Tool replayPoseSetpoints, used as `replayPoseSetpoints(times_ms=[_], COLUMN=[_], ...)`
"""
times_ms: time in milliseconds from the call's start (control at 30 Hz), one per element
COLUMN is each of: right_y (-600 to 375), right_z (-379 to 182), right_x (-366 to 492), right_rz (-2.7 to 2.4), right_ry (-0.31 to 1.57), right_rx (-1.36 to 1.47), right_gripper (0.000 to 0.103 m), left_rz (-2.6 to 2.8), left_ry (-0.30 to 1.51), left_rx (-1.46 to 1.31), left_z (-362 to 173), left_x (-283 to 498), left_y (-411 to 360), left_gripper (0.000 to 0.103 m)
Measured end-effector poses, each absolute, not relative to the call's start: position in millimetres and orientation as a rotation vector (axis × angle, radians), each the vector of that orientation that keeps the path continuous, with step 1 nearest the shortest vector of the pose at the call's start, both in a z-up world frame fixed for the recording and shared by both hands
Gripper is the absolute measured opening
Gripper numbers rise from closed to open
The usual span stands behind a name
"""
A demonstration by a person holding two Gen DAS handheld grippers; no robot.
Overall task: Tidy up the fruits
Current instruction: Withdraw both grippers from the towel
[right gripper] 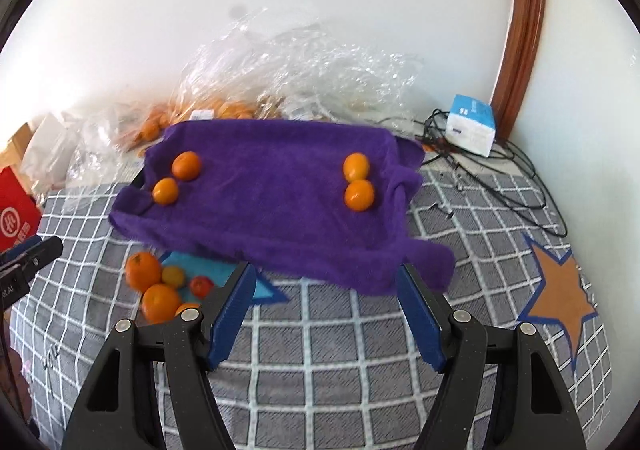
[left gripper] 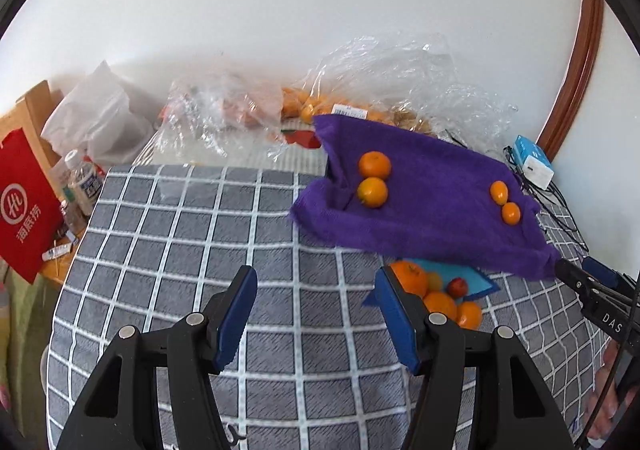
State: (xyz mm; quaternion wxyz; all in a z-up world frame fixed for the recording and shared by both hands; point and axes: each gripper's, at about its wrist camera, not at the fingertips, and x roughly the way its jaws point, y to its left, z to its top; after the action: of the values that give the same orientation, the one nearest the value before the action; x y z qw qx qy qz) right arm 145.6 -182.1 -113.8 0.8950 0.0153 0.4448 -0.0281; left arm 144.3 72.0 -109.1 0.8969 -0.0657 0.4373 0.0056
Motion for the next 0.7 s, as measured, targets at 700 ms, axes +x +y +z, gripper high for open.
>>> replayPoseSetpoints(times_ms=[700], right_y=[-103.9], right_z=[-166.9], right_x=[114.4], right_rz=[0.169], right_ry=[0.971], right_rx=[-0.005], right_gripper=[0.045], left_rz=[0.084], left_ry=[0.992], left_rx=[-0.241], left_z=[-157.2], left_x=[108.9], left_y=[121.9], left_gripper=[0.059])
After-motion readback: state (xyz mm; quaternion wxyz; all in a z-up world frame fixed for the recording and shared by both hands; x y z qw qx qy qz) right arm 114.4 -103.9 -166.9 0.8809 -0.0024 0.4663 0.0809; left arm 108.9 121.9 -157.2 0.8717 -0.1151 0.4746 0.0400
